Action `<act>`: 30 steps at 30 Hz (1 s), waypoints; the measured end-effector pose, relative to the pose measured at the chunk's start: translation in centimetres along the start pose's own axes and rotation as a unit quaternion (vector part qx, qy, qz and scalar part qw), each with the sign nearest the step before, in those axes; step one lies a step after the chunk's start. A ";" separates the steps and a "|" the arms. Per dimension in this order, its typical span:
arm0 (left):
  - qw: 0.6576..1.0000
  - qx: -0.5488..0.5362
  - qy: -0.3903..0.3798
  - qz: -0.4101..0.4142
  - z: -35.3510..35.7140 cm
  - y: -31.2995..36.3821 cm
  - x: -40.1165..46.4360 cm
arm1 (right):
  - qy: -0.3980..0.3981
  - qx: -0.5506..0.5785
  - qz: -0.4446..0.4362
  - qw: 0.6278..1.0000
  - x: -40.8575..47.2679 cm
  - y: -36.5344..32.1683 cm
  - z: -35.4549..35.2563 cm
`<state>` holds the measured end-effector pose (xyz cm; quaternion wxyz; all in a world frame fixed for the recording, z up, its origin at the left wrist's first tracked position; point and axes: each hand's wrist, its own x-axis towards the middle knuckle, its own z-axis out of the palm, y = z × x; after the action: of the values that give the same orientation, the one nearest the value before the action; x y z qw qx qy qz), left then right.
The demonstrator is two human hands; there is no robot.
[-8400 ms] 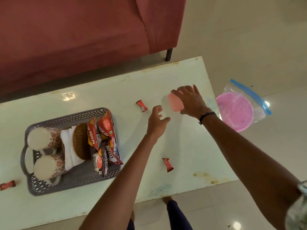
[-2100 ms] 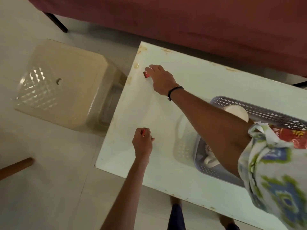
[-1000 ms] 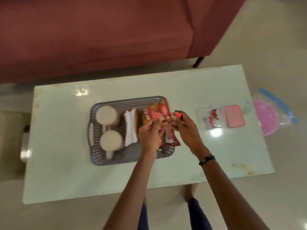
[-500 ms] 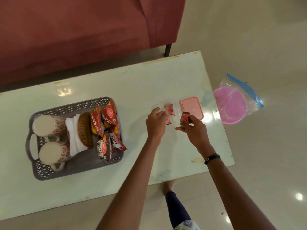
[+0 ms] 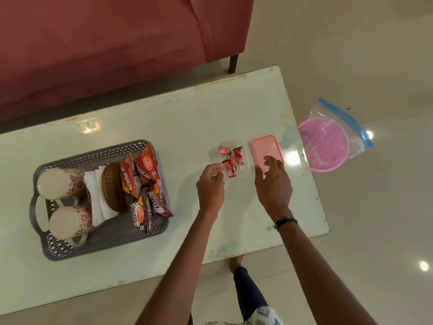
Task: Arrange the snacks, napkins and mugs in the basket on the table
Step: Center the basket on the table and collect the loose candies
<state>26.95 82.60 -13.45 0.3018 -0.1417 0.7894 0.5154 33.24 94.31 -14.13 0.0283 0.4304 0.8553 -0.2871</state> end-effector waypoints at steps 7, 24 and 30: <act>0.997 0.060 -0.023 0.033 0.2 0.3 0.9 | -0.038 -0.035 0.102 0.993 4.8 3.2 1.6; 0.997 0.037 -0.072 -0.006 0.2 0.6 1.5 | -0.023 -0.061 -0.120 0.991 -0.9 -2.5 4.6; 0.996 0.050 -0.069 0.033 0.2 0.0 2.3 | -0.007 -0.079 -0.118 0.990 -0.6 -2.0 5.5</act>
<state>25.19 82.99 -14.92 0.3455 -0.0647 0.7955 0.4936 31.03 90.13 -17.64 0.0343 0.3205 0.9199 -0.2233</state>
